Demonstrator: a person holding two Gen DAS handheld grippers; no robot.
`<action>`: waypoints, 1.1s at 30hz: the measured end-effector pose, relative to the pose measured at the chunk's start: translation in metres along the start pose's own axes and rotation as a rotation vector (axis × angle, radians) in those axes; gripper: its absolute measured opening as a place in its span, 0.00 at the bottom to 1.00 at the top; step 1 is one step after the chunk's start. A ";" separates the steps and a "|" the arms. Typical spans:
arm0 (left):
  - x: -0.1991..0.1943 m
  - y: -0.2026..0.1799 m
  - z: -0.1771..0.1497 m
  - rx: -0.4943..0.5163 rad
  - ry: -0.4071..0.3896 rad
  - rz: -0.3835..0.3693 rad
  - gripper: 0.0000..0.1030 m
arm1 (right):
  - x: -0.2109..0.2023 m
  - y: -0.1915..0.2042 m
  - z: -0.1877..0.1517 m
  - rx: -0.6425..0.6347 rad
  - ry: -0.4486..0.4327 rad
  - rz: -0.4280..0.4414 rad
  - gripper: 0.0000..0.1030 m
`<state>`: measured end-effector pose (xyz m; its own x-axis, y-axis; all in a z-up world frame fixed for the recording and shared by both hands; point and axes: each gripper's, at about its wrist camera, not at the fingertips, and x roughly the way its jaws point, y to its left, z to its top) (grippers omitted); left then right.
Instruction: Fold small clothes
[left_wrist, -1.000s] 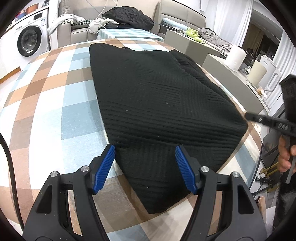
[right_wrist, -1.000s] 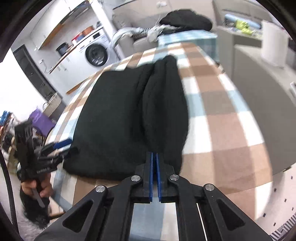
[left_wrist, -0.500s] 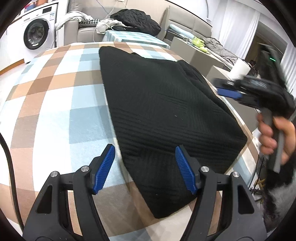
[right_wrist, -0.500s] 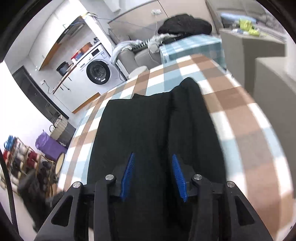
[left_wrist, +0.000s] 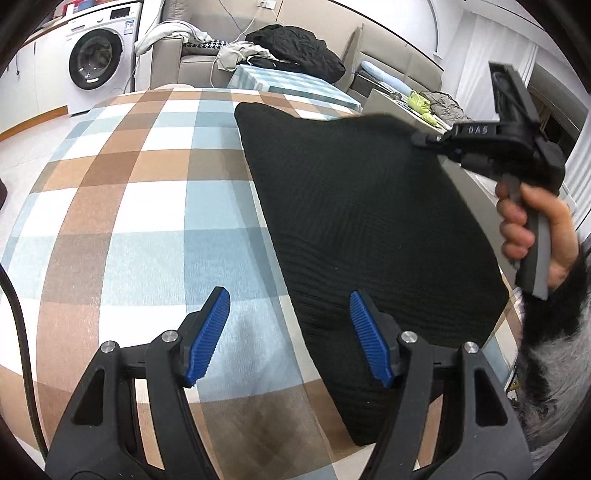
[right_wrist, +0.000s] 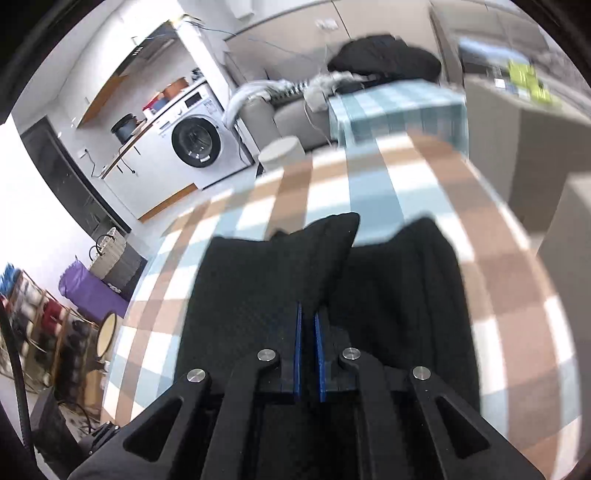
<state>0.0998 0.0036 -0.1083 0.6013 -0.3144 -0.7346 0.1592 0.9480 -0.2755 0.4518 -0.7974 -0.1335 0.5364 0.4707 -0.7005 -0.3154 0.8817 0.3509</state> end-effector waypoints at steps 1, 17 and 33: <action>0.001 0.000 0.000 -0.001 0.003 0.000 0.63 | 0.002 0.001 0.002 -0.010 0.004 -0.020 0.06; 0.018 -0.019 -0.007 0.022 0.045 -0.018 0.63 | -0.016 -0.032 -0.097 0.014 0.205 0.074 0.08; 0.024 -0.021 -0.003 0.029 0.055 0.007 0.63 | -0.052 -0.062 -0.093 0.035 0.113 0.022 0.51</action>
<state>0.1089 -0.0240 -0.1221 0.5583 -0.3093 -0.7698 0.1783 0.9510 -0.2528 0.3704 -0.8795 -0.1765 0.4379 0.4848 -0.7571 -0.2974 0.8728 0.3869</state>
